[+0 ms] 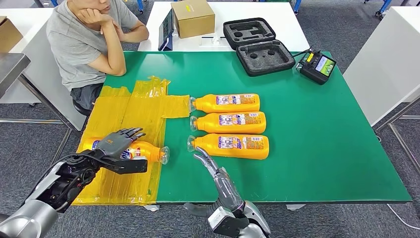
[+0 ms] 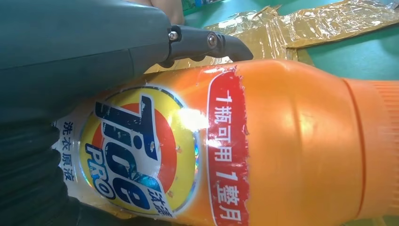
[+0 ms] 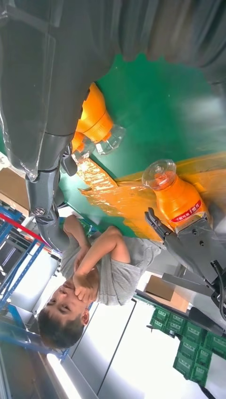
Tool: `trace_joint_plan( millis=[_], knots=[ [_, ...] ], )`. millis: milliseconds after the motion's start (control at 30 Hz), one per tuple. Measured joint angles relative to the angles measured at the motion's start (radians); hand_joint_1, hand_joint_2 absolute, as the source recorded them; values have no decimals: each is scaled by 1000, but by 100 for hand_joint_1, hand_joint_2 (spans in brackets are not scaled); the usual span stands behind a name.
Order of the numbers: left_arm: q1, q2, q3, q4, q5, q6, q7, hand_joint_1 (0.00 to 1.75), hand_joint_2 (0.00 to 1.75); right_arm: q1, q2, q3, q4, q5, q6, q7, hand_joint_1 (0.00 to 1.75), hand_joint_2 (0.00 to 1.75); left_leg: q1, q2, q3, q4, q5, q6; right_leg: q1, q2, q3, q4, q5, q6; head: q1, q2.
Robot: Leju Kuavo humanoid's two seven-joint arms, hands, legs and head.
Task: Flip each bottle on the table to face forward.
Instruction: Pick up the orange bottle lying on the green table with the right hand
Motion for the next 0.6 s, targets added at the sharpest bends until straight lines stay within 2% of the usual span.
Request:
trace_joint_plan(
  millis=[600],
  knots=[
    [-11, -2, 6, 2, 64, 32, -53, 0, 175, 10, -7, 0, 0, -16, -11, 0, 0, 175, 0, 0, 0, 0, 0, 0, 0, 0, 0, 0, 0, 0, 0, 0]
  ],
)
